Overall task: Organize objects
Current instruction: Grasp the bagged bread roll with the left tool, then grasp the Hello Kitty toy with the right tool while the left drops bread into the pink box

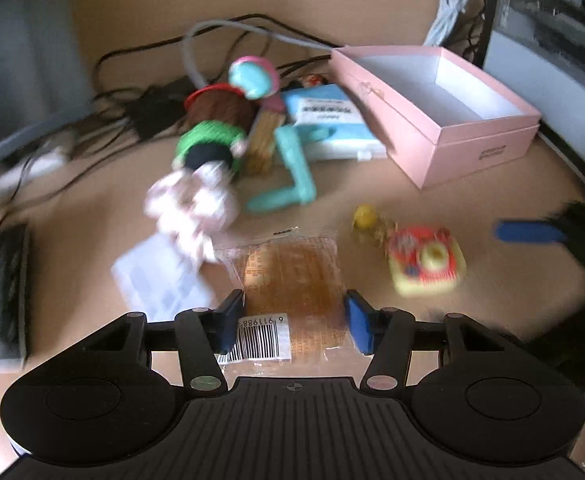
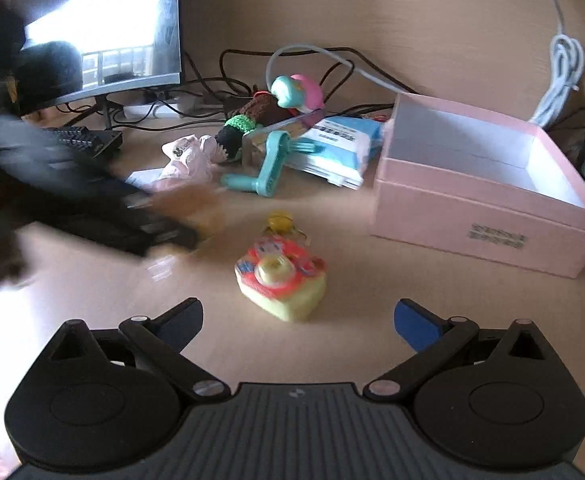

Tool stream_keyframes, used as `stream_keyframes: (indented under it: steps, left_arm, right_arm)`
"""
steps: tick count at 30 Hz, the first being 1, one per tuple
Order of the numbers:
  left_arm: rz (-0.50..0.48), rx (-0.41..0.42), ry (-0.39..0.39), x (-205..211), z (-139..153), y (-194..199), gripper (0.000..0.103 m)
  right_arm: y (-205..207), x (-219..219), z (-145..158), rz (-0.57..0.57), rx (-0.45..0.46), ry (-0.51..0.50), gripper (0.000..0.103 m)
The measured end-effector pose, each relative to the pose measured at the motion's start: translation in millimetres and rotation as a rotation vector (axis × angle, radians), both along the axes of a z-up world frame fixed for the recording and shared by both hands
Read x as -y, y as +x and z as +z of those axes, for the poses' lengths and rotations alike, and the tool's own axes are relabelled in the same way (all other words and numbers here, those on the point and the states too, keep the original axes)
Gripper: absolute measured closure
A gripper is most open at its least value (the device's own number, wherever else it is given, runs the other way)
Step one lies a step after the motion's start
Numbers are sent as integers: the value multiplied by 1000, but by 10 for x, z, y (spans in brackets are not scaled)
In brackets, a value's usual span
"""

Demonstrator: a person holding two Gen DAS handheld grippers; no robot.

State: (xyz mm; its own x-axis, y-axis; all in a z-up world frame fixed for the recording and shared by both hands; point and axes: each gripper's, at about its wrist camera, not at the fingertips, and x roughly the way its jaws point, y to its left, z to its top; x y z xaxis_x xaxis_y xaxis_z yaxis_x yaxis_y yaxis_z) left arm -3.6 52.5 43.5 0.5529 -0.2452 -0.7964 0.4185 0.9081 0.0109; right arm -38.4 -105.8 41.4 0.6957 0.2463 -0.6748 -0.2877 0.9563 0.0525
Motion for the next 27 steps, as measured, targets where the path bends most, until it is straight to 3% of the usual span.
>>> stream_keyframes:
  steps: [5, 7, 9, 15, 19, 24, 27]
  left_arm:
    - [42, -15, -45, -388, 143, -334, 45]
    - [36, -29, -60, -498, 168, -414, 45]
    - [12, -41, -64, -568, 179, -484, 45]
    - [-213, -65, -54, -571, 232, -678, 45]
    - [-324, -143, -145, -438, 312, -611, 45]
    - [-422, -7, -259, 171, 863, -171, 45]
    - [-433, 104, -277, 666, 1131, 165, 44]
  right_arm:
    - [263, -324, -124, -92, -16, -40, 10]
    - [302, -412, -147, -145, -22, -41, 20]
    - [266, -472, -119, -180, -7, -45, 45]
    - [-111, -394, 177, -165, -18, -71, 45]
    - [-508, -161, 536, -189, -24, -78, 45]
    - [-997, 83, 1114, -319, 41, -28, 45]
    - [-1167, 167, 1259, -369, 86, -34, 45]
